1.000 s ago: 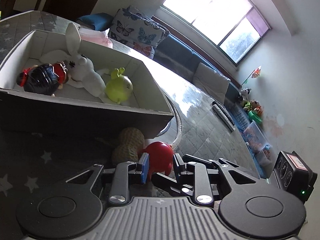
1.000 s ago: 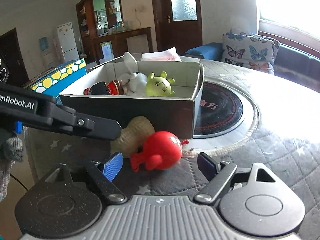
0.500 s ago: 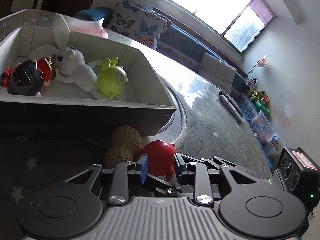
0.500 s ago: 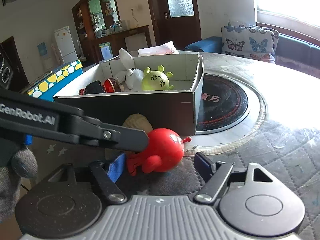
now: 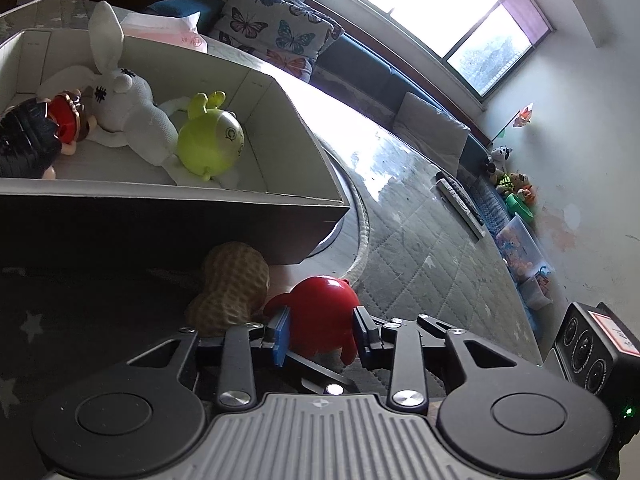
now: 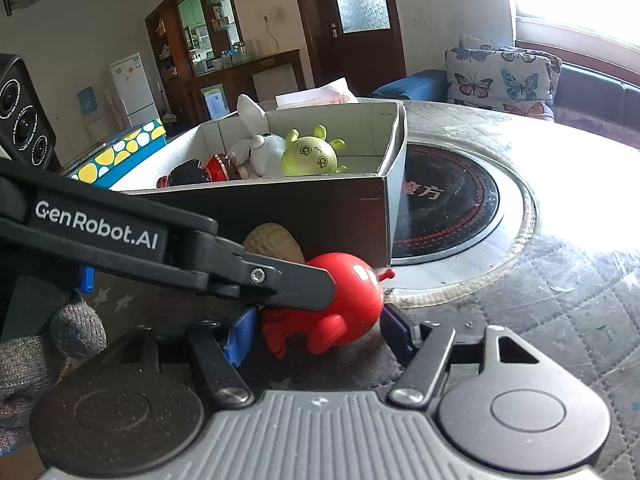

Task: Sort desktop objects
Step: 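Close the left tool on the red round toy and lift it, then carry the red toy with the left tool over the box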

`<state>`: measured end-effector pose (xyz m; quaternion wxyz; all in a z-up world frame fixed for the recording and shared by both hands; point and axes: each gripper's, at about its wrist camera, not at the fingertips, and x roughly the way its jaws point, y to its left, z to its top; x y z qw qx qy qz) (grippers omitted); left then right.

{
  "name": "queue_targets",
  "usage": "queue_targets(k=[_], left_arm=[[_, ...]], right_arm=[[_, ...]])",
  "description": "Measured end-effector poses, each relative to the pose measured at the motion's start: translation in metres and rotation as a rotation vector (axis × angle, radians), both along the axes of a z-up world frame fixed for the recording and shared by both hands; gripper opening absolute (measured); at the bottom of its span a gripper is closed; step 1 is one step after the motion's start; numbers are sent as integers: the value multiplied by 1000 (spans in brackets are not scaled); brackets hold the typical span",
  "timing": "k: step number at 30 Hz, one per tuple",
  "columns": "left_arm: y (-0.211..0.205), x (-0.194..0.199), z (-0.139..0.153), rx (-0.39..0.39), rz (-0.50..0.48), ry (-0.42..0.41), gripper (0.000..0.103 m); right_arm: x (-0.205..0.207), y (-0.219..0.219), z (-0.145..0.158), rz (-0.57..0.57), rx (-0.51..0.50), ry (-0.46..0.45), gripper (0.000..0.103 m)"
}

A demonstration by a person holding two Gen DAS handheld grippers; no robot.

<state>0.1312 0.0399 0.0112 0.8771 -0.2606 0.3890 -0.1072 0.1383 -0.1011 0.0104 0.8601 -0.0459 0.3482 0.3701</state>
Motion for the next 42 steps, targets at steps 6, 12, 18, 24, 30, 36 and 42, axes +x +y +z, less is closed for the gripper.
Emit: queue_targets(k=[6, 12, 18, 24, 30, 36, 42], left_arm=[[-1, -1, -2, -18, -17, 1, 36], [-3, -15, 3, -30, -35, -26, 36], [3, -33, 24, -39, -19, -108, 36], [21, -44, 48, -44, 34, -184, 36], [51, -36, 68, -35, 100, -226, 36], [87, -20, 69, -47, 178, -220, 35], [110, -1, 58, -42, 222, -187, 35]], right_arm=[[-4, -5, 0, -15, -11, -7, 64], [-17, -8, 7, -16, -33, -43, 64], [-29, -2, 31, 5, -41, -131, 64], [-29, 18, 58, 56, -31, -216, 64], [-13, 49, 77, 116, -17, -265, 64], [13, 87, 83, 169, -7, -253, 64], [41, 117, 78, 208, -21, -197, 64]])
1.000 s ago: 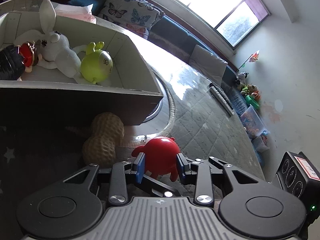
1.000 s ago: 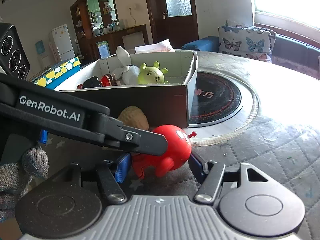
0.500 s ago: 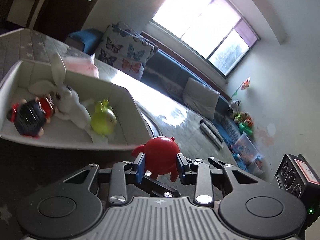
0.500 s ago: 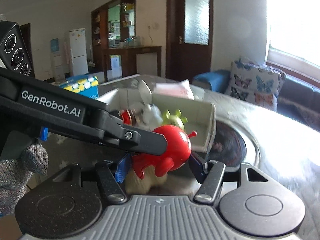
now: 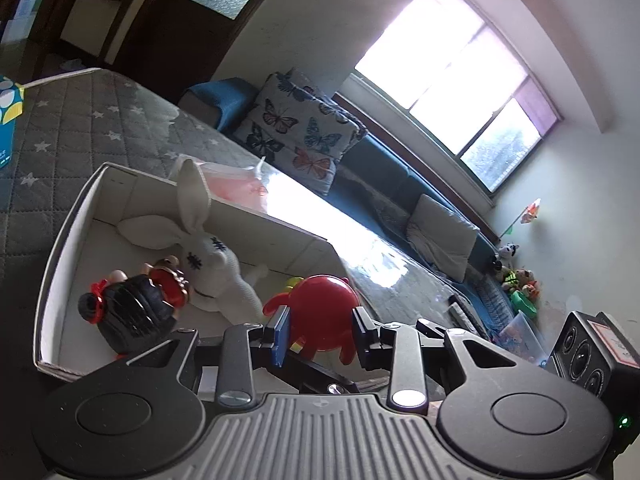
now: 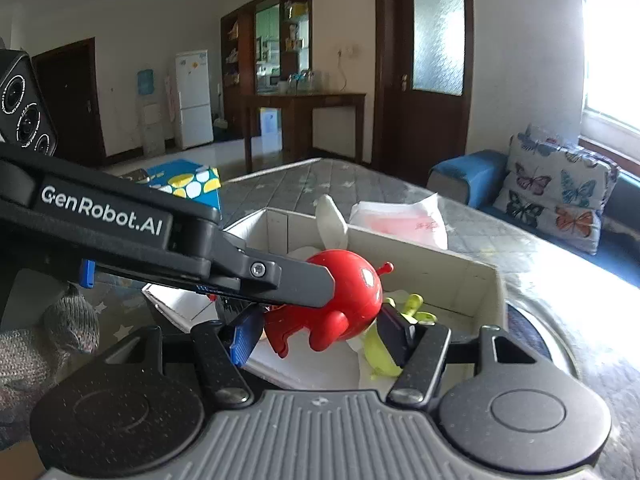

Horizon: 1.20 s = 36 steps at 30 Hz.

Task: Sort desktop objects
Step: 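Carry the red toy with the left tool over the box, then open the left tool to release the red toy into the box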

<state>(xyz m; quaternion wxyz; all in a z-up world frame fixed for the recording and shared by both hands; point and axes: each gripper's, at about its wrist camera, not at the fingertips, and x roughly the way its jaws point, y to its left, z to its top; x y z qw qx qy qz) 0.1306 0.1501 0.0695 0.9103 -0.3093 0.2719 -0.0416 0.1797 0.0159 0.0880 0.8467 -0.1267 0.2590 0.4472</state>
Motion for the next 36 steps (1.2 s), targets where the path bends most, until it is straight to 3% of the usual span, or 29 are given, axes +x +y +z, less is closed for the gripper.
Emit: queue_targets(k=[22, 28, 36], left_arm=[[35, 20, -47, -98, 82, 110, 35], [35, 17, -47, -101, 87, 115, 35], [32, 8, -40, -101, 95, 96, 35]], right_arm=[[27, 52, -34, 131, -215, 14, 64], [28, 52, -37, 120, -218, 18, 64], [19, 31, -29, 77, -150, 21, 64]])
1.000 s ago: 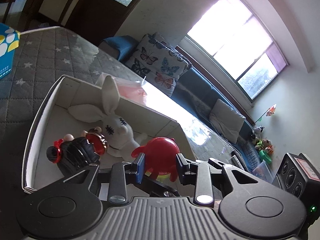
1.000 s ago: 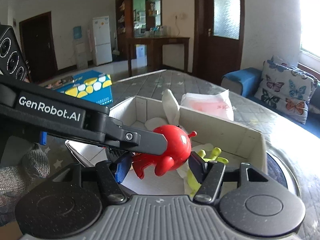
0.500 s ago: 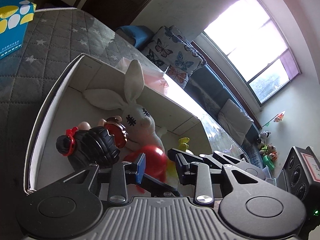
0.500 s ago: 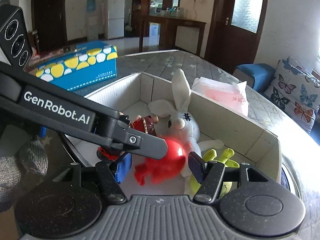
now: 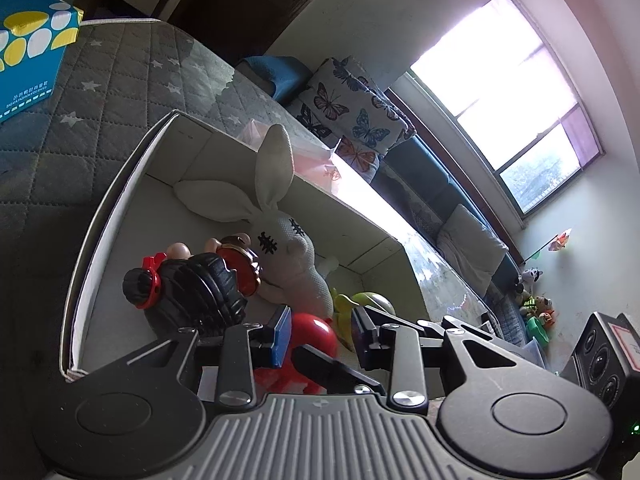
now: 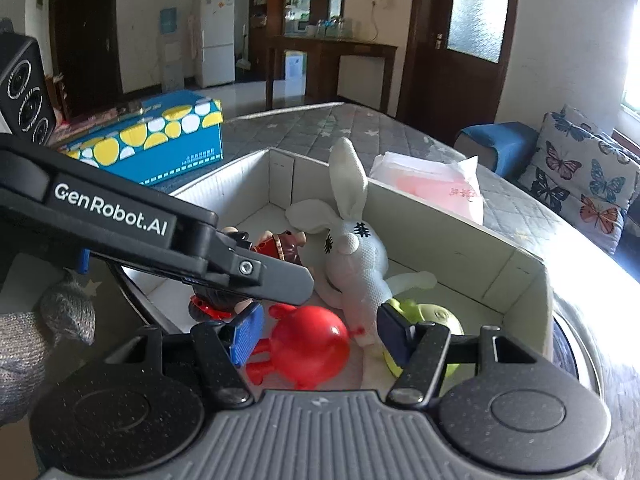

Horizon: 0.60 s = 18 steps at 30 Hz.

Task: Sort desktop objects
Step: 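Open the left tool to release the red toy into the box, then move the left tool down to the tan peanut-shaped toy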

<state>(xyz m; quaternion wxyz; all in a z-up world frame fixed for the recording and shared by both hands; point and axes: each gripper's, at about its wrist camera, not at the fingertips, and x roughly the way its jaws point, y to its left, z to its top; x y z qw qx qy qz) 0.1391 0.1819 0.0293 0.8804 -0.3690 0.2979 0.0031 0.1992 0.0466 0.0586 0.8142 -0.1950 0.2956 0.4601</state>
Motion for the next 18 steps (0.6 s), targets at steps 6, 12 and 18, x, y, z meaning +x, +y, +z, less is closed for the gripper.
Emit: queue_targets(k=[6, 12, 18], left_arm=[[-7, -12, 7, 10, 0, -22, 35], [-18, -32, 17, 22, -5, -52, 35], [-32, -50, 23, 54, -12, -72, 35]], right_arm=[[-16, -21, 12, -41, 66, -11, 69], [-36, -50, 22, -81, 137, -16, 80], [-59, -77, 23, -114, 161, -35, 86]])
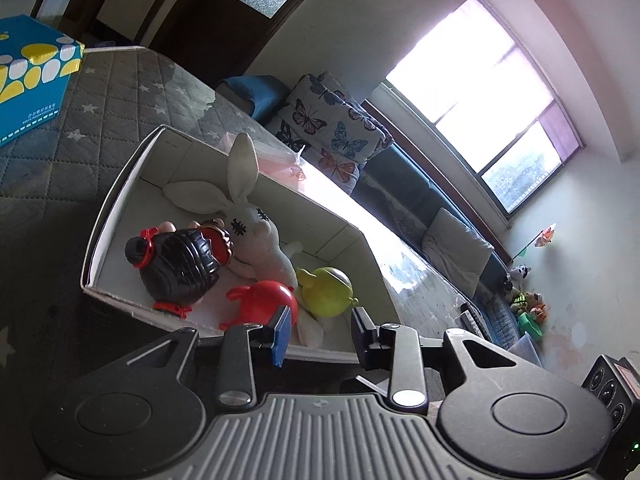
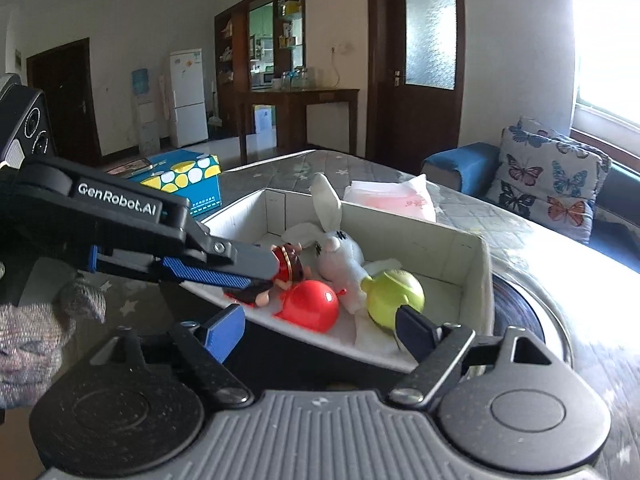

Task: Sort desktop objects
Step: 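Move the left tool down to the tan peanut-shaped toy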

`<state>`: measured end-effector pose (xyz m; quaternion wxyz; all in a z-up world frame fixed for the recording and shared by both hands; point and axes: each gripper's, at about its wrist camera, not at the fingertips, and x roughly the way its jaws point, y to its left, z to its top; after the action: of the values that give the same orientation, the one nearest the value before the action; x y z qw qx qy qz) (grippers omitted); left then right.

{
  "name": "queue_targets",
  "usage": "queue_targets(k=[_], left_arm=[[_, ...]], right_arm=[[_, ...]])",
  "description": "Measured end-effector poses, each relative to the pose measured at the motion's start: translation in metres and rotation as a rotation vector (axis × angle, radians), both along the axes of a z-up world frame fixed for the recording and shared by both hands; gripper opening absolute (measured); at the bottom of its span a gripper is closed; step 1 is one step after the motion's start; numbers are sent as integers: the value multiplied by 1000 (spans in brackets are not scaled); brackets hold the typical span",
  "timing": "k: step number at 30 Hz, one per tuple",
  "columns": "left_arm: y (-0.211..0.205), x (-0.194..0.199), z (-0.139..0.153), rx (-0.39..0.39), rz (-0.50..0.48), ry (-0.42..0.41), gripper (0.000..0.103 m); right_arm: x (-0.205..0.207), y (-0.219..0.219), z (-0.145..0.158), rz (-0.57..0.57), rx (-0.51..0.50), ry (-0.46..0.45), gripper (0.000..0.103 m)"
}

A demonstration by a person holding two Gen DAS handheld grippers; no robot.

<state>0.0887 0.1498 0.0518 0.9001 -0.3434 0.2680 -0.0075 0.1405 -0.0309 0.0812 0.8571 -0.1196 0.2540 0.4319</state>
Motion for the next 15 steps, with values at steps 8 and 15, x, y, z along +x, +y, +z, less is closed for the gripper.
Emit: queue_targets(k=[8, 15], left_arm=[[-18, -16, -3, 14, -26, 6, 35], [-30, -13, -19, -7, -65, 64, 35]], right_arm=[[-25, -19, -14, -6, -16, 11, 90], [-29, -24, -29, -26, -21, 62, 91]])
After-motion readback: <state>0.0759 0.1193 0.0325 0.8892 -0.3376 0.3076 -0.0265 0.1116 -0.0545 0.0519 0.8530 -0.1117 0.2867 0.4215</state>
